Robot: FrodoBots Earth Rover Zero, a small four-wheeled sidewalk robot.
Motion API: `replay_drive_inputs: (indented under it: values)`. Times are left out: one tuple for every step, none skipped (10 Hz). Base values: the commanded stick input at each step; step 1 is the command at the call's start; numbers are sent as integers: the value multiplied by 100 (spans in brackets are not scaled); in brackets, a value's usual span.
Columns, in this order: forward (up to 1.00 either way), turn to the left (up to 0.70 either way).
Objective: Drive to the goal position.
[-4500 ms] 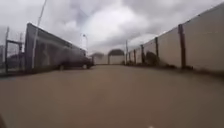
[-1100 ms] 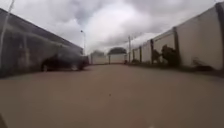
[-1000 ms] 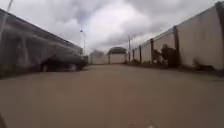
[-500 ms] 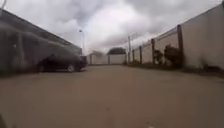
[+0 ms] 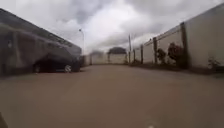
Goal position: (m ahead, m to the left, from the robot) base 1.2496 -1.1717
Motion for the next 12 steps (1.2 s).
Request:
replay_drive_inputs:
  values:
    - [85, 1]
    - [85, 1]
    - [85, 1]
    - [85, 1]
    - [85, 1]
    - [85, 1]
    - [85, 1]
    - [85, 1]
    - [85, 1]
    - [85, 1]
    - [85, 1]
    - [85, 1]
